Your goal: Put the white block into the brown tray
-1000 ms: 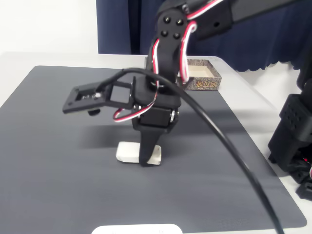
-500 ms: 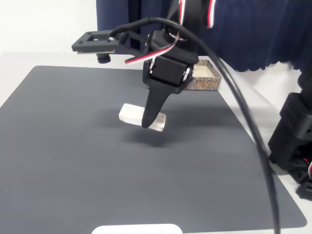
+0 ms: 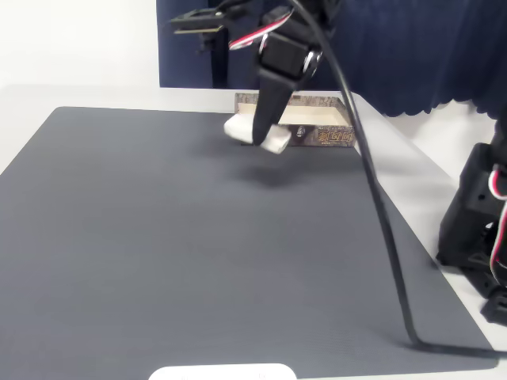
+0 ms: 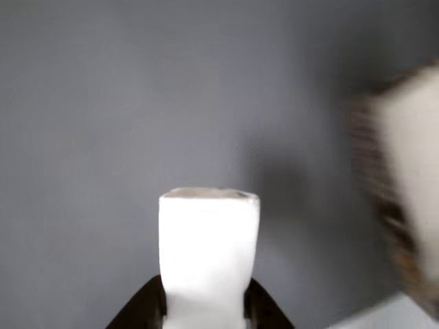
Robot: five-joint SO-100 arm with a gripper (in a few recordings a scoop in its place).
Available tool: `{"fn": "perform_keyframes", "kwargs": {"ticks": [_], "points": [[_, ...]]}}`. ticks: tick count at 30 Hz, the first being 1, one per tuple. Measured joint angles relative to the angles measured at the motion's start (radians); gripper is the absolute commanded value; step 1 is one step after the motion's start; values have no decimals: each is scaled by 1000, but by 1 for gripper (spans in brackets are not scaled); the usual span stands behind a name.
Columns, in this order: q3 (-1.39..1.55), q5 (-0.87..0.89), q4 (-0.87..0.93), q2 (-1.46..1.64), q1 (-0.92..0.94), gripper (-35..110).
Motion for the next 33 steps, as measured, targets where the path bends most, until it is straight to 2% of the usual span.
{"fn": "perform_keyframes", "kwargs": {"ticks": [5, 10, 23, 29, 33], "points": [[-222, -121, 94, -183, 201, 5], [-472, -183, 141, -377, 314, 6], [-900, -219, 173, -738, 469, 6], [-973, -224, 196, -790, 491, 4], [-983, -310, 202, -799, 489, 0]]}}
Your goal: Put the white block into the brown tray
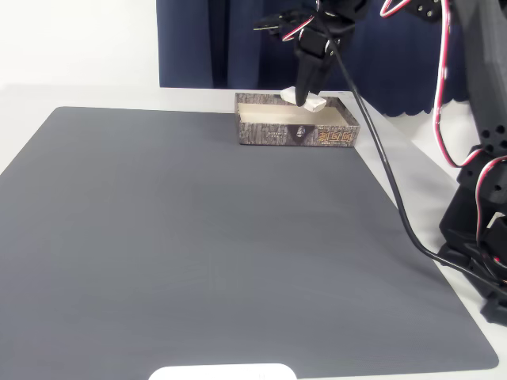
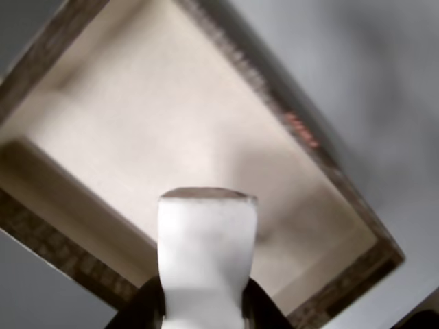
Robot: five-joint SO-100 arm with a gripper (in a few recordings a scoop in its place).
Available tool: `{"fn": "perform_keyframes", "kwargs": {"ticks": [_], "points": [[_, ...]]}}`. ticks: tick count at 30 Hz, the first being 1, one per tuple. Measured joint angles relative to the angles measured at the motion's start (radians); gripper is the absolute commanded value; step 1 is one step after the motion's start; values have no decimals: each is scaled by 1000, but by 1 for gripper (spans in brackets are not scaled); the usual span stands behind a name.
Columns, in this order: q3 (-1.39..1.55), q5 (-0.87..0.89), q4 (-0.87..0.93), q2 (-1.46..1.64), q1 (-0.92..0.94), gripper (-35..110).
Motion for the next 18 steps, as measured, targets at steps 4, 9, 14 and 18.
{"fn": "perform_keyframes", "kwargs": {"ticks": [4, 9, 14, 18], "points": [[-21, -233, 12, -8, -9, 0], [-43, -486, 14, -23, -11, 0], [-75, -597, 14, -48, -11, 0], [-84, -623, 14, -71, -11, 0]]}}
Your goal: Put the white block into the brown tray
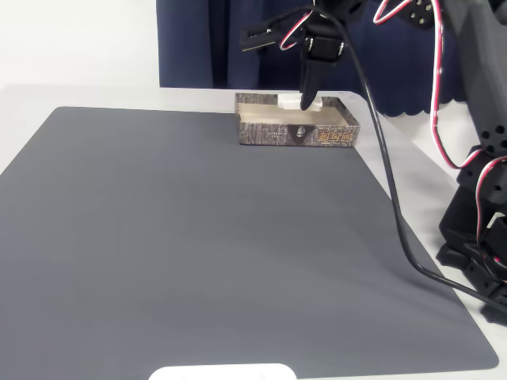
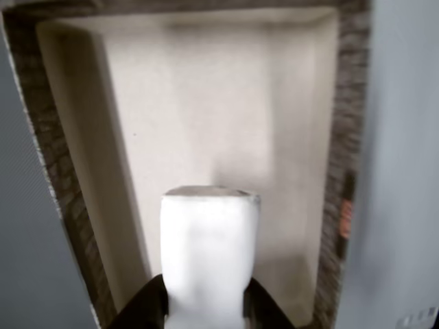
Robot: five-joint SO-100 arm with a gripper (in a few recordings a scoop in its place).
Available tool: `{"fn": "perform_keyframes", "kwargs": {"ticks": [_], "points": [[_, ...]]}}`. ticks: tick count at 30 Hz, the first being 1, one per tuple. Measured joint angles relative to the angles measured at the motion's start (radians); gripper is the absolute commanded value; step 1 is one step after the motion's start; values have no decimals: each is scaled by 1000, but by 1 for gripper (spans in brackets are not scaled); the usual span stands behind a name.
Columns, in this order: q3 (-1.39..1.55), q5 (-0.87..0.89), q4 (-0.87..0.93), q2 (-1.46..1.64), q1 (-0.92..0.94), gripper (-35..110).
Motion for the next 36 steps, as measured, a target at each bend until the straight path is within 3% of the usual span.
{"fn": "perform_keyframes", "kwargs": {"ticks": [20, 36], "points": [[-66, -132, -43, -83, 0, 0], [-104, -43, -77, -150, -18, 1]]}}
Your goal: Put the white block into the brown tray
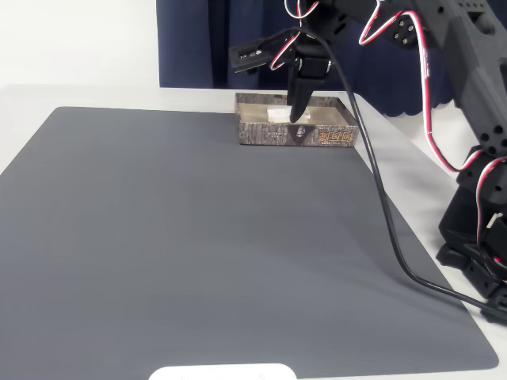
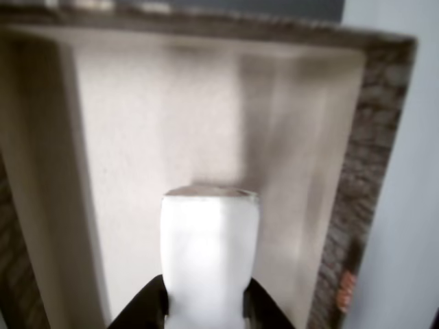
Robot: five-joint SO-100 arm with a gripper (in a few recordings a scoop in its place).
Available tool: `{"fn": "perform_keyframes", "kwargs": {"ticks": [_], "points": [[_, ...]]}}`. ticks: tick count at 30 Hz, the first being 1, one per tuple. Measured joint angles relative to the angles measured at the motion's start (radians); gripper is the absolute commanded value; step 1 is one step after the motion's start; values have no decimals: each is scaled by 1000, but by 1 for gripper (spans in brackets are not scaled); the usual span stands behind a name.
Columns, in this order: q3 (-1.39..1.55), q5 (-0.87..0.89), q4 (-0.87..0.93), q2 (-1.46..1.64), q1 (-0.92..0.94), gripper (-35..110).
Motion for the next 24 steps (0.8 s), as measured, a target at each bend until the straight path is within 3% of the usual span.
{"fn": "perform_keyframes", "kwargs": {"ticks": [15, 19, 24], "points": [[-2, 44, -55, -43, -9, 31], [-8, 80, -66, -46, -11, 50], [-11, 210, -64, -48, -17, 50]]}}
